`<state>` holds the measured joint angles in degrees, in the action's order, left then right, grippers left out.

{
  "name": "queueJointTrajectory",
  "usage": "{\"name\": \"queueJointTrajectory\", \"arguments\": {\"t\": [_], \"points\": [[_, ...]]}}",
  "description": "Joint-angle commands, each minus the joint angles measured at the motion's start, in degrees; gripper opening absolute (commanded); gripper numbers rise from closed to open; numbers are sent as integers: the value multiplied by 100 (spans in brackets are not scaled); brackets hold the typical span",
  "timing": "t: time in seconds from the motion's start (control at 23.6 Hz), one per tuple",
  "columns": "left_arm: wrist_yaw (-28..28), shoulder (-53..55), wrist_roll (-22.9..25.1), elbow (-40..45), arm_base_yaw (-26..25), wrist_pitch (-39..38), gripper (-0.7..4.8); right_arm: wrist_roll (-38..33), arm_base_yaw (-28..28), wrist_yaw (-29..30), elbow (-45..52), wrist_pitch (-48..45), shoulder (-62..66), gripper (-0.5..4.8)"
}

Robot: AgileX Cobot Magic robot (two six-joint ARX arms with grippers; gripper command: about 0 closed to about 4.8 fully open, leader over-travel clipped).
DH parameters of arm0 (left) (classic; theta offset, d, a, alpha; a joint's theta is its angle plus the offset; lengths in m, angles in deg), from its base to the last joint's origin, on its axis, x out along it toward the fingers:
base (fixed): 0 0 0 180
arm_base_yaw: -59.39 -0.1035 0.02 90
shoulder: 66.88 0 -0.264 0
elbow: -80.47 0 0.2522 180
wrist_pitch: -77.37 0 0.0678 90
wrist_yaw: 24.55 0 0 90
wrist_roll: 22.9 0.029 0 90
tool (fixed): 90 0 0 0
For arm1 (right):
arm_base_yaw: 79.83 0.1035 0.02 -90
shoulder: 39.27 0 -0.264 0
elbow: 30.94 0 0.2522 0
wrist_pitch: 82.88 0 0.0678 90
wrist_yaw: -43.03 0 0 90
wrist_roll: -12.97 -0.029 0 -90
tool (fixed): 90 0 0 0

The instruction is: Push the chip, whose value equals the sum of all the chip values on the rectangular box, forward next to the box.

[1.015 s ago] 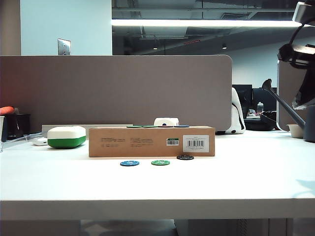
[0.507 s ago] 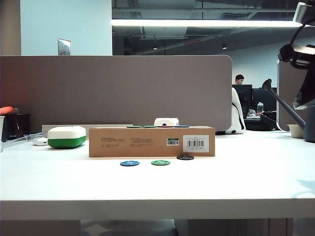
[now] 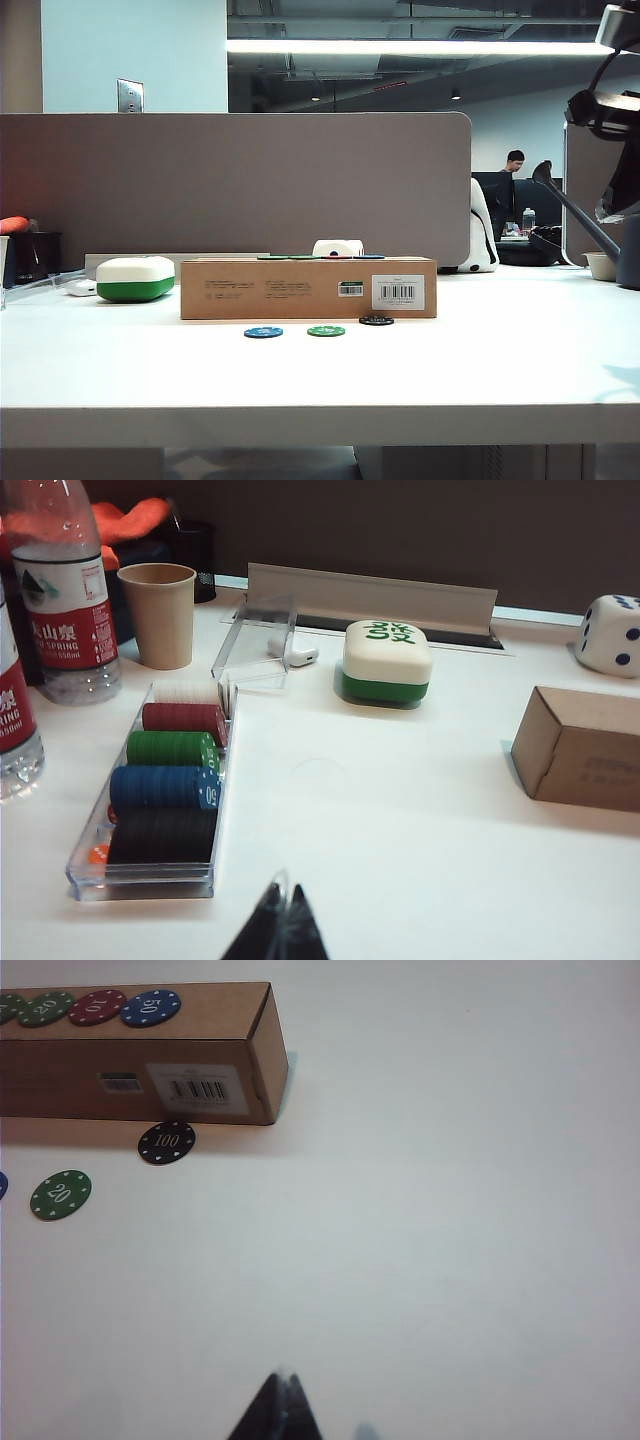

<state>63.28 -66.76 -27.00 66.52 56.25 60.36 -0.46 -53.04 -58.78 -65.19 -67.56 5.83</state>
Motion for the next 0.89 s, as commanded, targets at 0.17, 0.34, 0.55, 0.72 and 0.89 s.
{"name": "queueJointTrajectory", "arguments": {"t": [0.17,0.34,0.55,0.72,0.89], "points": [[-15,2,-103,-24,-11,249,-5,17,0,-7,-15,-39,-2,-5],[2,2,92,-24,-11,492,-5,17,0,-7,-15,-39,-2,-5],[15,2,210,-24,-11,573,-5,17,0,-7,-13,-39,-2,-5],[293,2,442,-24,-11,546,-5,17,0,-7,-13,-39,-2,-5],[348,2,498,-24,-11,546,-5,17,0,-7,-15,-39,0,-5]]}}
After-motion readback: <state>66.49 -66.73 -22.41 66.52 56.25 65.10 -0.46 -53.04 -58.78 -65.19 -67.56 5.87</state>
